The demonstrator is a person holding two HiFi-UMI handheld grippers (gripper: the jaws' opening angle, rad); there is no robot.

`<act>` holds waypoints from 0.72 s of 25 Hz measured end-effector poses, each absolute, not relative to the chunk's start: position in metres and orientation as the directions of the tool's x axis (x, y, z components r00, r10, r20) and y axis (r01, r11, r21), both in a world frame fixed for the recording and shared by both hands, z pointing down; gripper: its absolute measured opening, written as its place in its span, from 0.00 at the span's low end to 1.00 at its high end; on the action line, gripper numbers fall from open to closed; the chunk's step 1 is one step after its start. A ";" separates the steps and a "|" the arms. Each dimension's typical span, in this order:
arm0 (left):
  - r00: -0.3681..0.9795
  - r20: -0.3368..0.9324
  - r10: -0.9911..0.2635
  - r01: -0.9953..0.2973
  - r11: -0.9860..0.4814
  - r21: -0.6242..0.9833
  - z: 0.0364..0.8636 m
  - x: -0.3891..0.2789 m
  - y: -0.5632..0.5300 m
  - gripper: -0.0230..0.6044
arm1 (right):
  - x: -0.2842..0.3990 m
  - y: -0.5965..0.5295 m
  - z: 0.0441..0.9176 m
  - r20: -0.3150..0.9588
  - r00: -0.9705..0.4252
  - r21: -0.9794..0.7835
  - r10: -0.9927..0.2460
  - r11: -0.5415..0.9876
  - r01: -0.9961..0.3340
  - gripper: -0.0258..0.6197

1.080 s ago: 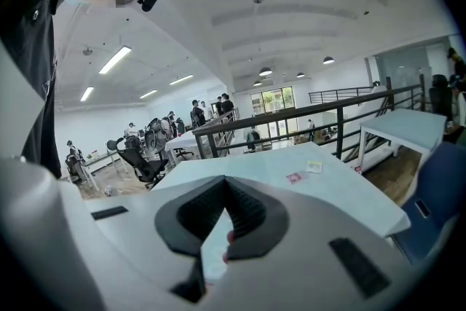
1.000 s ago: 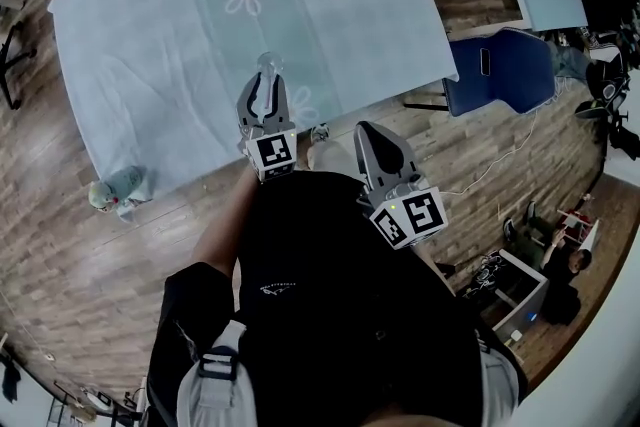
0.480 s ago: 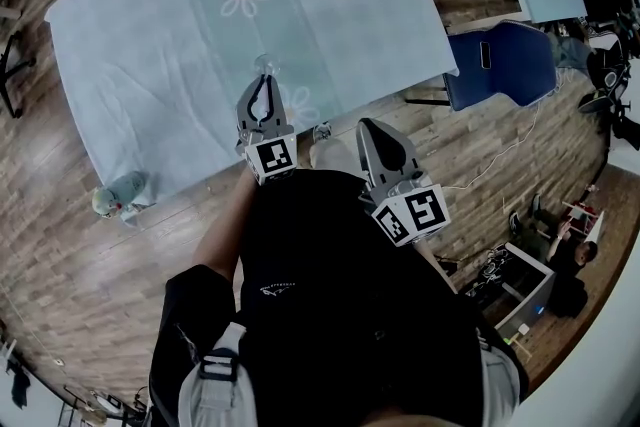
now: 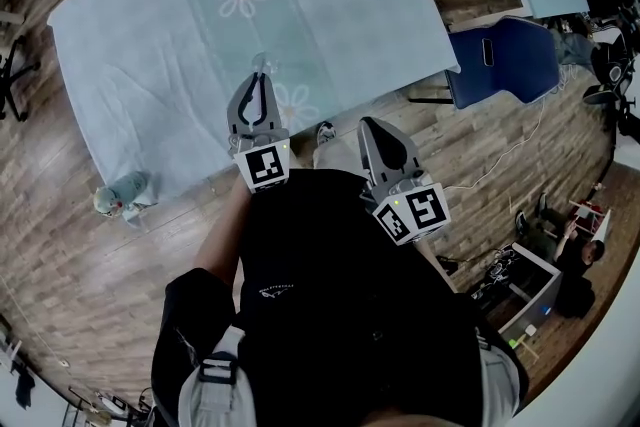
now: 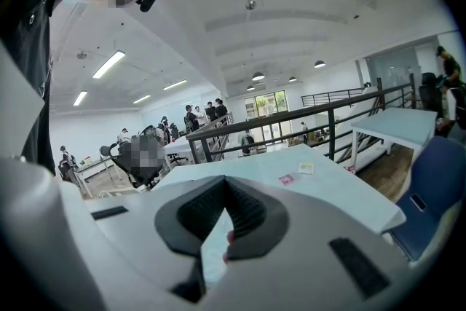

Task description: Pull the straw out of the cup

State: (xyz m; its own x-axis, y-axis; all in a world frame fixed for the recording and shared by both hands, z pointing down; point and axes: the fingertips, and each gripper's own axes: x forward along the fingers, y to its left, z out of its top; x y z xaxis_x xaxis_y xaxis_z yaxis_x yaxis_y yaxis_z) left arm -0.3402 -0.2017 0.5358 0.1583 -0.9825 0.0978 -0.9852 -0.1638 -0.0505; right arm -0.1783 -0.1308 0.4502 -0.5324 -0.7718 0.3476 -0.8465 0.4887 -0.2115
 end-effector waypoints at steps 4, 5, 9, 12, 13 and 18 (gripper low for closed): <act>0.151 0.062 -0.987 -0.985 -0.156 -0.076 0.515 -0.340 -0.196 0.10 | -0.175 -0.130 0.449 0.328 -0.555 -0.221 -0.764 0.509 -0.832 0.05; 0.145 0.058 -0.988 -0.986 -0.149 -0.073 0.511 -0.340 -0.195 0.10 | -0.173 -0.131 0.448 0.321 -0.563 -0.223 -0.762 0.516 -0.827 0.05; 0.110 0.035 -0.993 -0.993 -0.111 -0.048 0.490 -0.340 -0.187 0.10 | -0.167 -0.135 0.444 0.287 -0.594 -0.236 -0.752 0.545 -0.804 0.05; 0.079 0.019 -0.997 -0.996 -0.079 -0.029 0.472 -0.337 -0.178 0.10 | -0.157 -0.135 0.441 0.273 -0.613 -0.244 -0.742 0.563 -0.790 0.05; 0.066 0.014 -0.998 -0.998 -0.067 -0.020 0.465 -0.335 -0.175 0.10 | -0.152 -0.134 0.441 0.270 -0.618 -0.247 -0.738 0.568 -0.785 0.05; 0.012 -0.034 -0.999 -1.000 -0.011 -0.011 0.430 -0.322 -0.162 0.10 | -0.126 -0.138 0.439 0.250 -0.647 -0.271 -0.721 0.589 -0.761 0.05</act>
State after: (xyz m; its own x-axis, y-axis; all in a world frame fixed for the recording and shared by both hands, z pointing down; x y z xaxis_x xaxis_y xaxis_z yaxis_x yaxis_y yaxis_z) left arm -0.3221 -0.1616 0.4296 0.0116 -0.9993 -0.0342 -0.9999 -0.0113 -0.0109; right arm -0.1258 -0.1377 0.4390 -0.6466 -0.7207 0.2500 -0.7613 0.5890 -0.2711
